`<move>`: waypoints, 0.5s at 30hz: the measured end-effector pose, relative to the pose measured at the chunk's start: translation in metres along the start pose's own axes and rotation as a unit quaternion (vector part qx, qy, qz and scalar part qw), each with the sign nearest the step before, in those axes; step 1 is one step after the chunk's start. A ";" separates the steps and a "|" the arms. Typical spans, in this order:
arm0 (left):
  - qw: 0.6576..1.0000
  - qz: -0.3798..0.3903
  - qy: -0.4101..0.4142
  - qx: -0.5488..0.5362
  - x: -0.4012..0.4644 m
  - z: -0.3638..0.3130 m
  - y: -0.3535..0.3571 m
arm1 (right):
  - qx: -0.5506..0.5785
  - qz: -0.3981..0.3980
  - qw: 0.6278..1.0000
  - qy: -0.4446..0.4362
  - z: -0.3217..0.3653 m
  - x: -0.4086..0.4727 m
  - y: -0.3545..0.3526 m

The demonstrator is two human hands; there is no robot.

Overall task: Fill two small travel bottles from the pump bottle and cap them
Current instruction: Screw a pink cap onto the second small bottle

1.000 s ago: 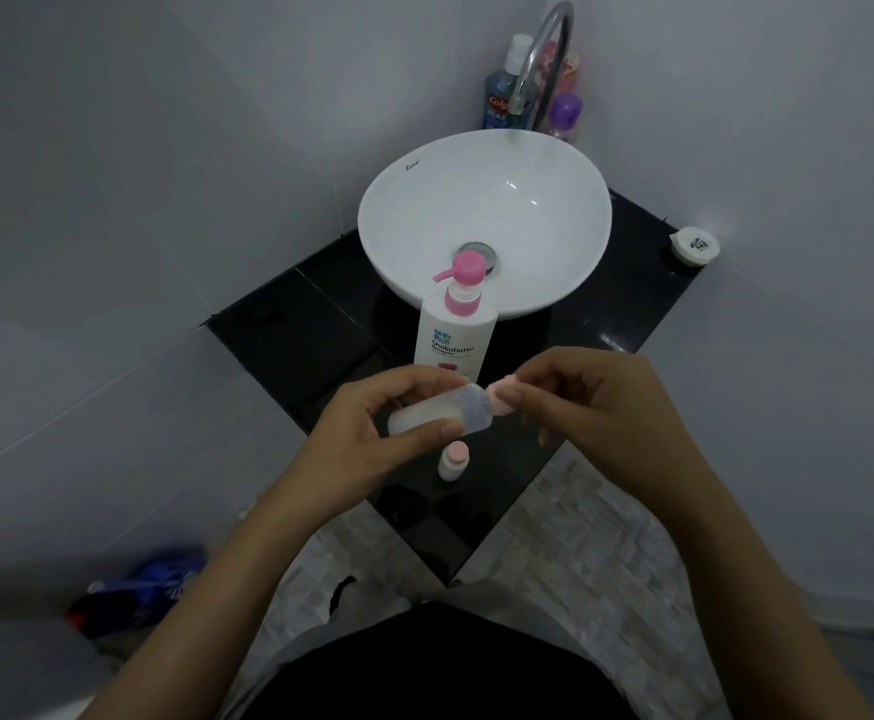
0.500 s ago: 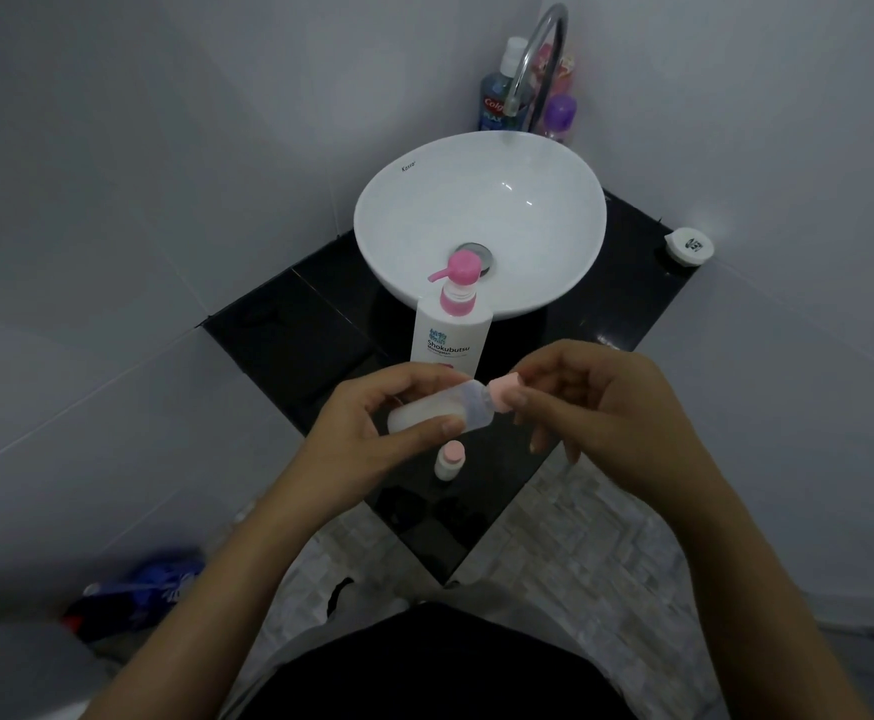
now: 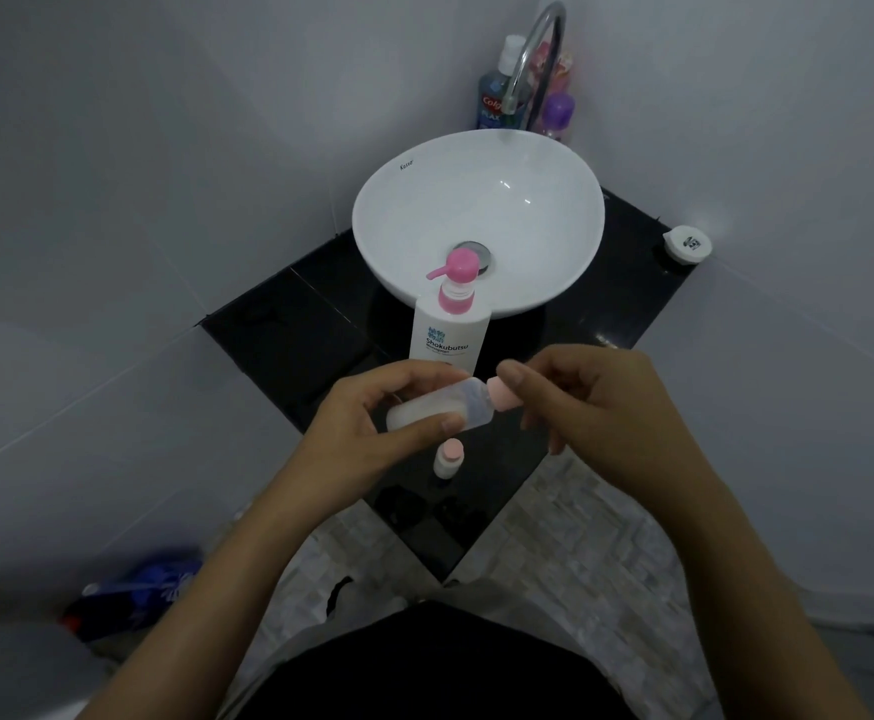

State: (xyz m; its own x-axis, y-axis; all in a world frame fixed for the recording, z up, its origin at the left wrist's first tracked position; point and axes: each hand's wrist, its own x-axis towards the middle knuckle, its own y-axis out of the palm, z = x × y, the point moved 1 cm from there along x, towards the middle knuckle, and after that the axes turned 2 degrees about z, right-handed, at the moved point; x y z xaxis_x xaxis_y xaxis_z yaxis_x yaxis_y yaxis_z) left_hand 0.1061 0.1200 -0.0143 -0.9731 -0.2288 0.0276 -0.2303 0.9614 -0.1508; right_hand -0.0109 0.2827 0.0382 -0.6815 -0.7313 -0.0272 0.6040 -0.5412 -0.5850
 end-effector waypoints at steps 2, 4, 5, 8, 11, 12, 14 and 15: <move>1.000 -0.003 0.000 -0.002 -0.001 -0.001 0.000 | 0.013 0.045 0.998 -0.033 -0.001 0.000 -0.005; 1.000 -0.005 -0.003 -0.003 -0.001 -0.001 -0.001 | 0.012 0.072 0.996 -0.059 -0.002 -0.002 -0.006; 1.000 -0.005 -0.004 -0.002 -0.001 -0.001 -0.001 | 0.016 0.065 0.997 -0.046 -0.003 -0.002 -0.004; 1.000 -0.003 -0.007 0.000 -0.002 0.000 -0.002 | 0.007 0.026 1.000 -0.003 -0.002 0.000 0.000; 1.000 -0.003 -0.006 -0.005 -0.001 -0.001 -0.002 | 0.004 0.059 0.997 -0.045 -0.004 0.001 -0.006; 1.000 -0.003 -0.005 -0.007 -0.001 -0.002 -0.002 | -0.003 0.070 0.996 -0.061 -0.003 0.000 -0.008; 1.000 -0.002 -0.006 -0.011 -0.001 -0.003 -0.002 | 0.001 0.064 0.997 -0.051 -0.004 0.000 -0.006; 1.000 -0.002 -0.007 -0.011 -0.001 -0.003 -0.002 | 0.002 0.049 0.998 -0.039 -0.004 0.000 -0.004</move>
State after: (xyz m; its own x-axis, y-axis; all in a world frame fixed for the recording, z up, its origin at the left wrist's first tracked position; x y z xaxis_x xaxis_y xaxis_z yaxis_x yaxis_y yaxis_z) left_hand 0.1075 0.1190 -0.0113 -0.9722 -0.2339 0.0134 -0.2336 0.9638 -0.1286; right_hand -0.0151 0.2864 0.0374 -0.5845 -0.8112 -0.0204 0.6682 -0.4669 -0.5792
